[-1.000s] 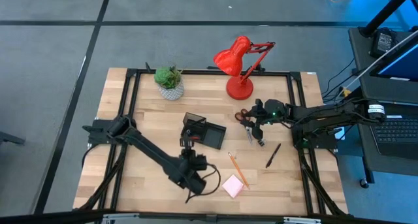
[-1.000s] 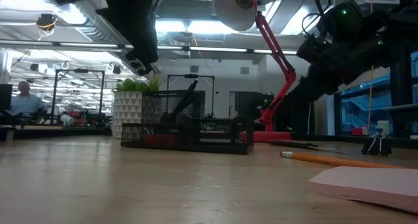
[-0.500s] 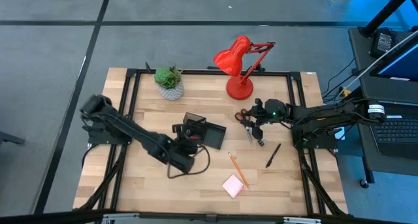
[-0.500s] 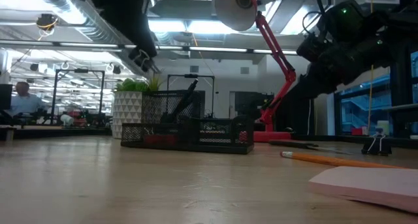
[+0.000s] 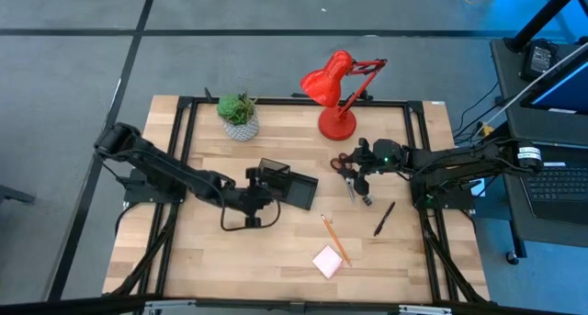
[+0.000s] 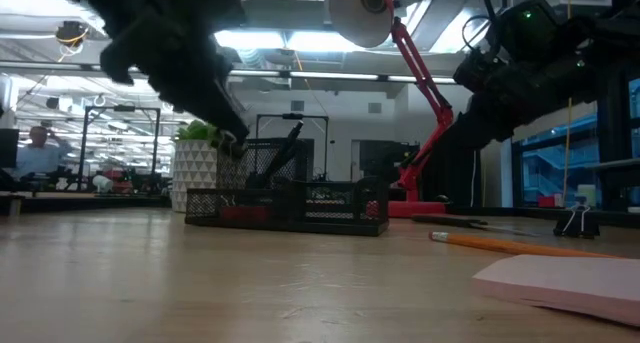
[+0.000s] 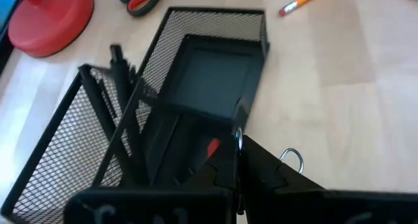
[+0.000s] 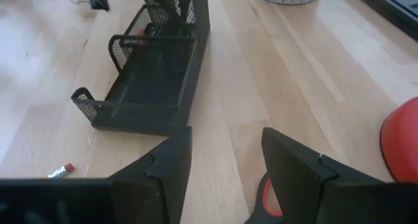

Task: Pick and place office supplies into organizer
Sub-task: Put the bottom black binder clip into the black desk organizer

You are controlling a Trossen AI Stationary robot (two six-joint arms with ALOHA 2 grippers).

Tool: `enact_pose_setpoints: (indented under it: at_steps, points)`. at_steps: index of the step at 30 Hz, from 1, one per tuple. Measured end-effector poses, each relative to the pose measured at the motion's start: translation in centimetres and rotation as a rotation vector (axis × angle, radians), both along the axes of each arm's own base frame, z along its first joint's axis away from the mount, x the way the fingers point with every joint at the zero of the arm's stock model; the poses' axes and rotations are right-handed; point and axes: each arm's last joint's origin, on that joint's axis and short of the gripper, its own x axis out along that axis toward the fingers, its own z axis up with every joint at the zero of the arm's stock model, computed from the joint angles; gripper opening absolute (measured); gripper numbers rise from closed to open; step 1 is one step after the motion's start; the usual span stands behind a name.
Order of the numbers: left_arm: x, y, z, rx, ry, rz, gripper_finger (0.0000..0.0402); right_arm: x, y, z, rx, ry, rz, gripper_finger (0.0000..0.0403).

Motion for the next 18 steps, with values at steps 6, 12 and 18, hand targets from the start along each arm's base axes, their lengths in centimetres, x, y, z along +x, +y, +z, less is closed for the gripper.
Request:
enact_pose_setpoints:
  at_steps: [6, 12, 18]
  points:
    - [-0.4, 1.5, -1.3, 0.032, -0.031, 0.005, 0.0002, 0.0, 0.0, 0.0, 0.067, -0.006, -0.035, 0.0188]
    - [-0.5, 2.4, -2.3, 0.001, -0.048, -0.026, 0.0003, 0.0, 0.0, 0.0, 0.129, -0.013, -0.067, 0.0188]
    - [-0.9, 3.5, -3.2, -0.015, -0.080, 0.001, 0.0003, 0.0, 0.0, 0.0, 0.135, -0.013, -0.071, 0.0188]
